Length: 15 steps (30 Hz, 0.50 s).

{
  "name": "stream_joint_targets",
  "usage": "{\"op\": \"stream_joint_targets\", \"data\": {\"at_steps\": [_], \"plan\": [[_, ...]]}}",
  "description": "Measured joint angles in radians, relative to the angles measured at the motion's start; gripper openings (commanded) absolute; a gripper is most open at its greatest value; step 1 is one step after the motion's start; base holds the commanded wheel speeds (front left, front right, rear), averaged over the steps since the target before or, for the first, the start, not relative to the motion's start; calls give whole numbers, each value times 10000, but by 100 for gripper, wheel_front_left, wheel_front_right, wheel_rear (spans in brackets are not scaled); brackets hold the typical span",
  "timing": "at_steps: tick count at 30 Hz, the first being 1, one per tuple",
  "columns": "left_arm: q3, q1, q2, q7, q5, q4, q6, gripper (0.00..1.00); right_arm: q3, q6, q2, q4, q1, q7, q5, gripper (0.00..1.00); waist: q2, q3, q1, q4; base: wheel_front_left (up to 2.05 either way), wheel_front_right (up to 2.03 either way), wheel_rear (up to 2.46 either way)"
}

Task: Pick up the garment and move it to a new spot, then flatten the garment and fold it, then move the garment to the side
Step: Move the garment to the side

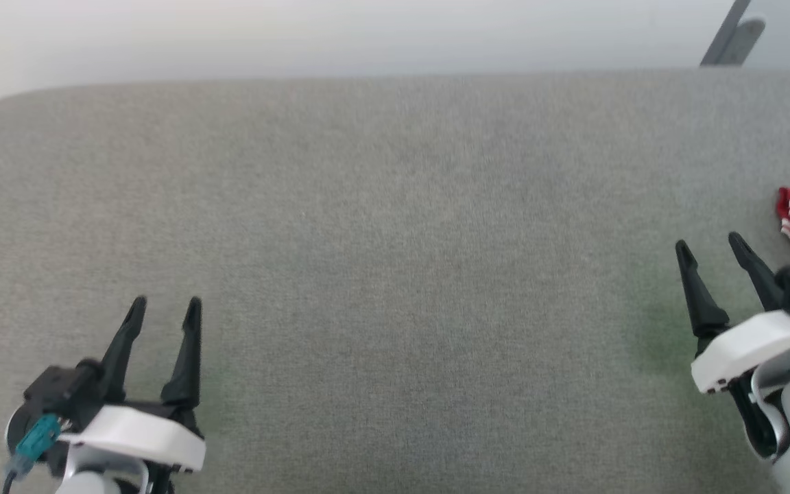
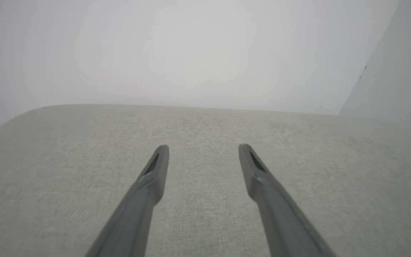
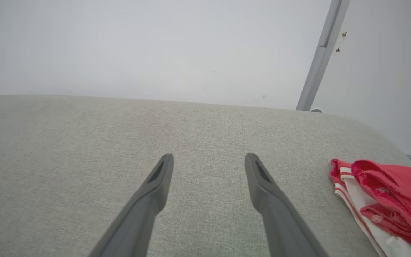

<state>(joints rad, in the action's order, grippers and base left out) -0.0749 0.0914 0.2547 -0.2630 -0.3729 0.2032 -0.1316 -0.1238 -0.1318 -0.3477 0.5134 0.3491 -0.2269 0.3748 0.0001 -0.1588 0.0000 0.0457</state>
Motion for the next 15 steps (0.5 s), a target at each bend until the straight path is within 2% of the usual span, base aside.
{"op": "stream_joint_targets", "data": {"at_steps": [9,15], "plan": [[462,-947,-359,0,174,-627,0,100,401,0,238,-1486,-1243,-104,23,100,0,720,0,-25,0,0,0],[729,-1606,-635,0,293,-1139,0,100,961,4,539,-2656,-2174,253,-249,100,0,1014,0,-51,0,0,0]]}}
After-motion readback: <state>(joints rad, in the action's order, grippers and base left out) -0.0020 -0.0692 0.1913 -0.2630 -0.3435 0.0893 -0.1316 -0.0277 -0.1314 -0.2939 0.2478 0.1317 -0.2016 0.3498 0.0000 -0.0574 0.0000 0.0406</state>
